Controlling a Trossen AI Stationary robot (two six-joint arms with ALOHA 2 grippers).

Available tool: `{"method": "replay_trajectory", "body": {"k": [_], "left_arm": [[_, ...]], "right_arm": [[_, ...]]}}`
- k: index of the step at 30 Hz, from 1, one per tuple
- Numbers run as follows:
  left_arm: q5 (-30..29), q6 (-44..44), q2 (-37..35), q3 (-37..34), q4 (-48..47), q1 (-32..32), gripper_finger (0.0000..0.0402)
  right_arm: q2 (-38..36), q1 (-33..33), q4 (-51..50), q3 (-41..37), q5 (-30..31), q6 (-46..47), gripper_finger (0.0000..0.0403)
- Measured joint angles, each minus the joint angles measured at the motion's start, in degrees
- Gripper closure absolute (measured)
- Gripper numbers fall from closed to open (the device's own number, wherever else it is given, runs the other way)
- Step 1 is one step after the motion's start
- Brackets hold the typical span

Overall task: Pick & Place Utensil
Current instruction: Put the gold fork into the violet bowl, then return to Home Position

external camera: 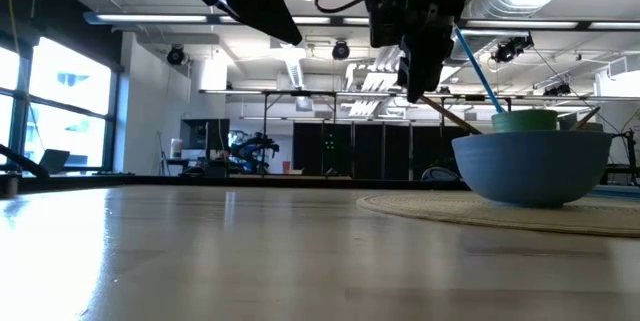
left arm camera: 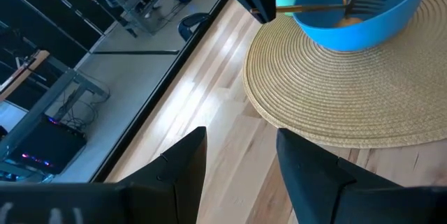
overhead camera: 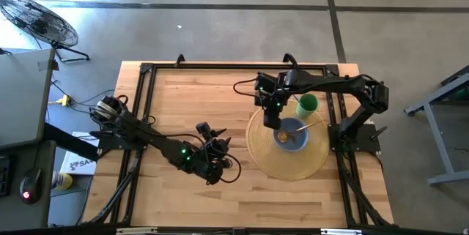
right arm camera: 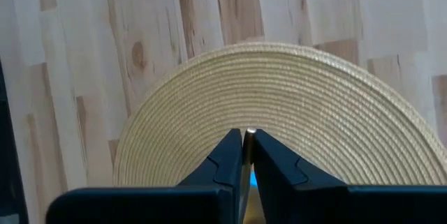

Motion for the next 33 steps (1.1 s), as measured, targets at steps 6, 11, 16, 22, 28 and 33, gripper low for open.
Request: {"method": "replay_trajectory", "body": {"k": [6, 11, 16, 22, 28, 33], "left_arm": [[0.0, 0.0, 0.0, 0.0, 0.0, 0.0, 0.0232], [0.0, 0.0, 0.0, 0.0, -0.3, 0.0, 0.0232], [0.0, 0.0, 0.0, 0.0, -0.3, 0.0, 0.0232], [0.0, -0.8, 0.0, 0.0, -1.2, 0.0, 0.0232], [3.4, -2.1, 0.0, 0.0, -3.0, 0.0, 0.0232], [4.9, -1.7, 0.0, 0.0, -2.5, 0.0, 0.0232]], "right_arm": [[0.0, 0.1, 2.2, 0.0, 0.0, -0.7, 0.0359], [0.0, 0.1, 2.6, 0.0, 0.0, -1.3, 0.0338], [0.0, 0.1, 2.6, 0.0, 0.0, -1.4, 0.0328], [-1.5, 0.2, 2.6, 0.0, 2.8, -1.4, 0.0323], [-8.7, 2.9, 2.4, -0.5, 6.8, -3.0, 0.0331], [-18.9, 7.9, 12.7, -10.6, 6.9, -3.4, 0.0356]]}}
